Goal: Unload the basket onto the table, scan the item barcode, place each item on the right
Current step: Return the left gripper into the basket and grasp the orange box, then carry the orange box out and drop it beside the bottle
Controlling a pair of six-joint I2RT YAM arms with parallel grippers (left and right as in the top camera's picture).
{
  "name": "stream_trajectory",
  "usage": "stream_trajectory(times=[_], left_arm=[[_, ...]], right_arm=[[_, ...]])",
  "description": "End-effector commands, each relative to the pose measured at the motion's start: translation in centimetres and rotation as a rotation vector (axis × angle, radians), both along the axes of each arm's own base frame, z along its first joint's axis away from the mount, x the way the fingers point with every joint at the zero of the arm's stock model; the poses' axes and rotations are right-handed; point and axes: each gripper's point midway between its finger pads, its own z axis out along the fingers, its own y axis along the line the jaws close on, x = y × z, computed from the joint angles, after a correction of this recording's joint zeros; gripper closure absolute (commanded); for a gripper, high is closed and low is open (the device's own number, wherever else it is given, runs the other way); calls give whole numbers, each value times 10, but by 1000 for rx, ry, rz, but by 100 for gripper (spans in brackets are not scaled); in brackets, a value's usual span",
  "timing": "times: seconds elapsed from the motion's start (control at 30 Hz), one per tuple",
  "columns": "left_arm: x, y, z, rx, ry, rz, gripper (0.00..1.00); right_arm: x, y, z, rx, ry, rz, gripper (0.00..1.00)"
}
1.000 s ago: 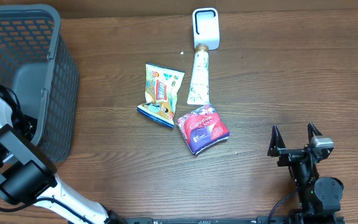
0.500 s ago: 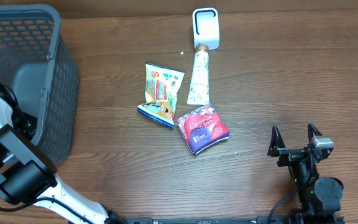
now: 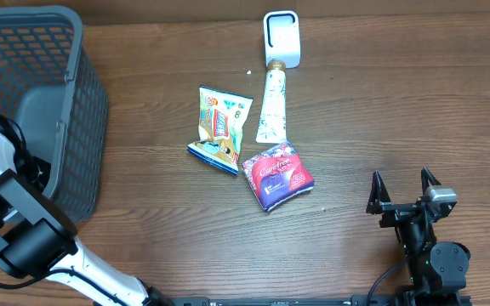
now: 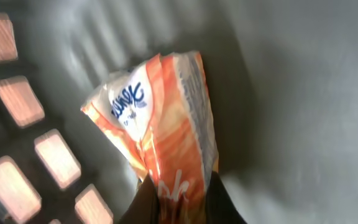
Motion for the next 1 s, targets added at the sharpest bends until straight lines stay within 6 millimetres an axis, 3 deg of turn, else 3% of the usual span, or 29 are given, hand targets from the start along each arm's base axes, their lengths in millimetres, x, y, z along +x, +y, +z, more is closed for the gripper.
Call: stream_trajectory(times=[0.0,0.17,0.23,0.37,0.4,0.5,0.6,0.67,0.7,0.73,0.77,0.8,0.9,0.93,0.97], left_arm=[[38,1,50,-40,-167,-24,96],[71,-6,128,-37,-370,-135,96],[81,-12,190,51,-499,-175,96],[87,-38,255,130,-649,-272,96],[90,-57,279,141,-720,-322,96],[102,-108,318,115,-864,-493,96],[118,-184,350,32,-1006,-722,96],[129,-237,356,-31,-1041,-855,96],[132,-255,355,-54,-1041,-897,96],[138,-289,347,-103,-1022,-975,96],[143,-310,339,-139,-1005,-1022,96],[149,-339,326,-193,-973,-1077,96],[164,-393,281,-285,-853,-1135,96],[172,-418,251,-331,-777,-1163,96],[175,-431,233,-356,-734,-1175,96]], right_arm=[[0,3,-2,7,-2,12,0],[0,3,-2,7,-2,12,0],[0,3,-2,7,-2,12,0],[0,3,-2,7,-2,12,0],[0,3,-2,7,-2,12,0],[0,3,-2,7,-2,12,0],[0,3,-2,7,-2,12,0],[0,3,-2,7,-3,12,0],[0,3,-2,7,-2,12,0],[0,3,-2,7,-2,12,0],[0,3,-2,7,-2,12,0],[0,3,-2,7,-2,12,0],[0,3,-2,7,-2,12,0],[0,3,-2,7,-2,12,0],[0,3,-2,7,-2,12,0]])
